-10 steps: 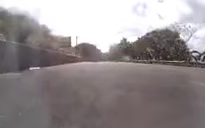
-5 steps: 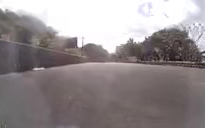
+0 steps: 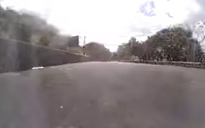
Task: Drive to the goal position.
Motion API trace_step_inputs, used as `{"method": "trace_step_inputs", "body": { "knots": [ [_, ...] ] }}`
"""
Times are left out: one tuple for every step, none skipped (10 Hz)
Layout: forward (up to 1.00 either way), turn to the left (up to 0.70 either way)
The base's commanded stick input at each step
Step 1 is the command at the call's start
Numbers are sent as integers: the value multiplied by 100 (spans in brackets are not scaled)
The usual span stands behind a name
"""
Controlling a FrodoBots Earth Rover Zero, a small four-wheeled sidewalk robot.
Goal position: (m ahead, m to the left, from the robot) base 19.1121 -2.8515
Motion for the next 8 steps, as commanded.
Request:
{"method": "trace_step_inputs", "body": {
  "knots": [
    [70, 0],
    [70, 0],
    [70, 0],
    [70, 0],
    [70, 0],
    [70, 0],
    [70, 0],
    [70, 0]
  ]
}}
